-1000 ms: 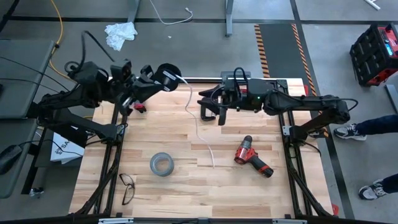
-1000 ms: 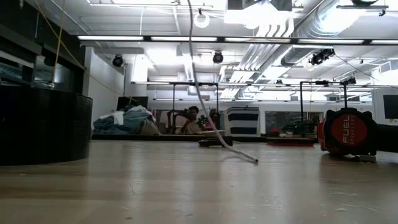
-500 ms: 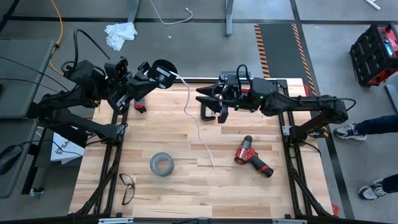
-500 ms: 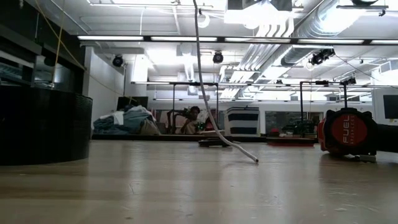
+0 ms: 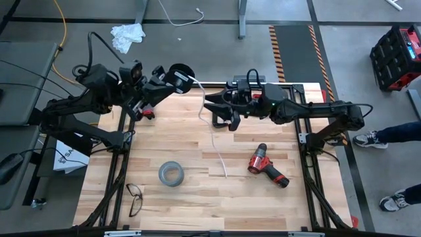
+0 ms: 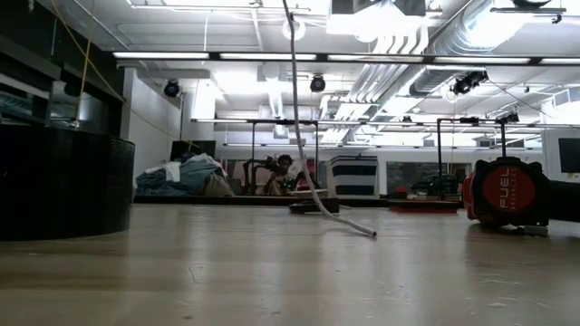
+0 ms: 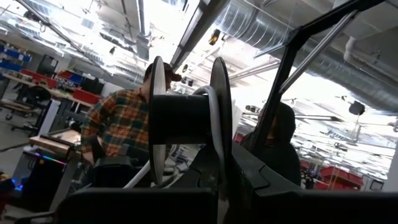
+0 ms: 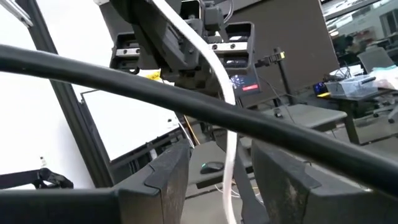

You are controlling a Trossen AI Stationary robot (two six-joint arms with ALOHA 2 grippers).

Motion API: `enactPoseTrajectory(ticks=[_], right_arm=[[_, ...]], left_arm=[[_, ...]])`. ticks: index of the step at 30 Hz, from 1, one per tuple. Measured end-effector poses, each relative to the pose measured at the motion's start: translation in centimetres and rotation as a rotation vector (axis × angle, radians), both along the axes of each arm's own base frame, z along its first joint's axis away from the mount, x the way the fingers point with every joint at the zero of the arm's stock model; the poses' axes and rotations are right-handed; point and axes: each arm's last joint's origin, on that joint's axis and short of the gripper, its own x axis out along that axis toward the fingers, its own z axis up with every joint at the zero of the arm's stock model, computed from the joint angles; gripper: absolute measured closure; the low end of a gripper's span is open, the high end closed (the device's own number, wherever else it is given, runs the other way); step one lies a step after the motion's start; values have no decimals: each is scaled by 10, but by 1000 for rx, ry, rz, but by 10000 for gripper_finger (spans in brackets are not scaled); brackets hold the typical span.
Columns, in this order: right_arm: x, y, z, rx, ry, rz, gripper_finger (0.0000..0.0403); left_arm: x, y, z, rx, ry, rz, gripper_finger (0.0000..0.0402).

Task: Coil cords
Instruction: Coil the white wire

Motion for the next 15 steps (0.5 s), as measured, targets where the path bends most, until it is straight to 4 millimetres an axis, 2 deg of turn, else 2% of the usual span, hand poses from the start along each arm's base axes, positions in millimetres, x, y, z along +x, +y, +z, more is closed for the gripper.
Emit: enactPoseTrajectory(ticks=[8,12,15], right_arm=[[1,0,-3,2,31,-14,251],[1,0,-3,-23,32,-21,286],[1,1,-3,-43,29,-23,330]], left_arm=[[2,1,-1,-8,3,22,401],[2,1,-1,-9,3,26,401],[2,1,-1,-6,2,34,401]])
